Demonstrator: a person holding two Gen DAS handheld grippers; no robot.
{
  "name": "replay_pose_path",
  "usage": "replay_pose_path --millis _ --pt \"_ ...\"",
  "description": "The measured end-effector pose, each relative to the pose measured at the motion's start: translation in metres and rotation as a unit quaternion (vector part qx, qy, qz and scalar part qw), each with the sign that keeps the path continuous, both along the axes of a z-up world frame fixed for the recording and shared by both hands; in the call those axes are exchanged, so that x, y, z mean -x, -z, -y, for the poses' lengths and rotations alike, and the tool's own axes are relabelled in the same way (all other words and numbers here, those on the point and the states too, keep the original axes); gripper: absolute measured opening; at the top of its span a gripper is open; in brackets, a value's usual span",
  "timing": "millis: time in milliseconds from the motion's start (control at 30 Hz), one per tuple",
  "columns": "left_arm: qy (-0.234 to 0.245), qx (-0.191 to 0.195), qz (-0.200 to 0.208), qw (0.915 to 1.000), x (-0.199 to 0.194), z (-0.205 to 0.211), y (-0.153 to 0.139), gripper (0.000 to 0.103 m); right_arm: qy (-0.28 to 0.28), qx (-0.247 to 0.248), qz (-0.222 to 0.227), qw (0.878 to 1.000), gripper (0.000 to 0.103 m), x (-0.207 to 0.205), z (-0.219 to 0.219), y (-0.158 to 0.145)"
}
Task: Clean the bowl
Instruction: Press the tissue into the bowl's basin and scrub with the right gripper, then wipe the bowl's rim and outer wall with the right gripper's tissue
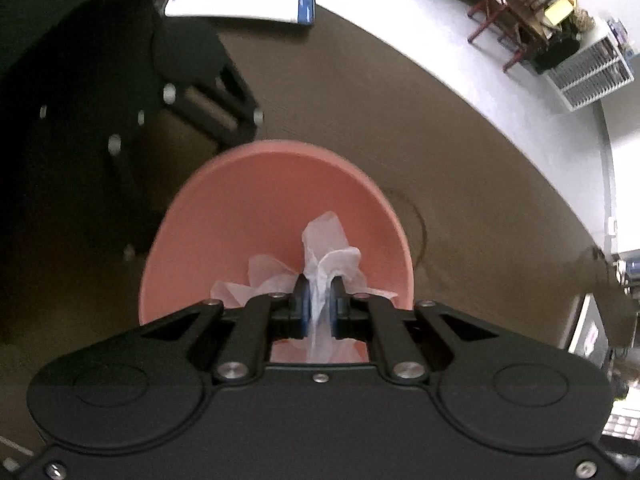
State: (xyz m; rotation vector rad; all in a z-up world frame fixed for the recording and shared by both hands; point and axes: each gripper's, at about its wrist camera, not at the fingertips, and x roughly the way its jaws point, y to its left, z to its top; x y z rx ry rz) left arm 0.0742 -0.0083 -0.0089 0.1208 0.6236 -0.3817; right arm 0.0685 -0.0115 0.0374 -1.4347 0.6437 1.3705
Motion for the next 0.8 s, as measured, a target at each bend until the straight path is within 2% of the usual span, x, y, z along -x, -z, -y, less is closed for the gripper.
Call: replay_pose_path --millis 100,267,467,600,800 --pt "0.001 0.0 0.001 1.0 0.002 0.0 0.0 0.038 -0.004 0.017 -0.006 1.0 0.009 0.006 0.012 0.006" --pt "0.002 0.001 0.0 1.0 0.002 -0.001 0.0 0.038 -0.01 0.012 -0.028 0.999 0.009 0.025 0.014 0.006" --pt "0.002 0.003 -0.001 1.0 0.001 0.0 0.001 0.038 -0.052 -0.05 -0.046 0.996 0.009 0.058 -0.008 -0.019" --pt "0.002 0.002 -0.001 1.0 0.001 0.0 0.001 0.038 -0.069 -0.081 -0.046 0.993 0.009 0.062 -0.032 -0.033" --pt "0.002 0.0 0.0 1.0 0.001 0.0 0.002 0.038 -0.074 -0.084 -0.027 0.993 0.009 0.046 -0.06 -0.027"
